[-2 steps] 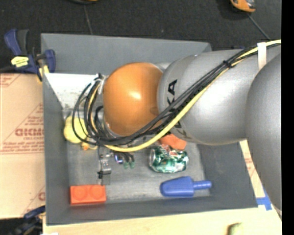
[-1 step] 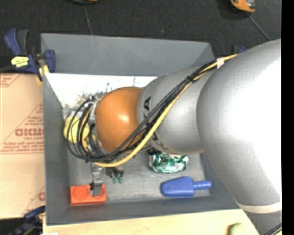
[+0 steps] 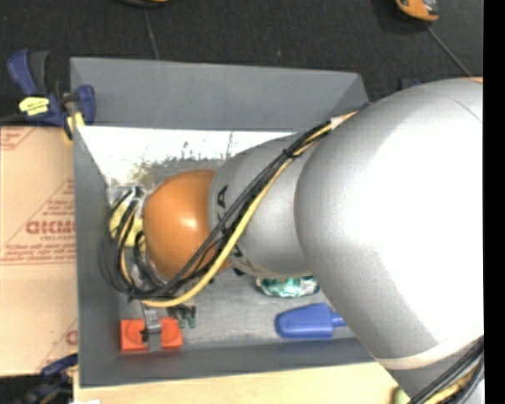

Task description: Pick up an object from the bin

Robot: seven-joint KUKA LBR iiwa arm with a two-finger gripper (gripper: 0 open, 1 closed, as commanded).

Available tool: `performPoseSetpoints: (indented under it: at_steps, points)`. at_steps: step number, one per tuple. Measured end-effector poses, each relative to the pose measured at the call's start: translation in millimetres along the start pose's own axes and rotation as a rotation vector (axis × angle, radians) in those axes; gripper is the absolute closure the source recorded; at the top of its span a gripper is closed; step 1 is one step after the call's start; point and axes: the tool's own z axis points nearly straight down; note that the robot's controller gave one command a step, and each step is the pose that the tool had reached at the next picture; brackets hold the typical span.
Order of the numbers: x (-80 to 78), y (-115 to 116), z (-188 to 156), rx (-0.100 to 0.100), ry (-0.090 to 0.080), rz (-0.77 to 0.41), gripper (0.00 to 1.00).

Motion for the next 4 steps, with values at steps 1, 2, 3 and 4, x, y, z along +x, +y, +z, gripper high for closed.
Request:
performPoseSetpoints:
  at_steps: [1, 2, 3, 4]
  points:
    - [13.7, -3, 12, -0.004, -0.006, 0.032, 0.0]
    - [-2.4, -47, -20, -0.003, -0.005, 0.008, 0.0]
    - [15.4, -47, -21, -0.005, -0.007, 0.003, 0.0]
    - [9.9, -36, 15, -0.002, -0.009, -0.062, 0.0]
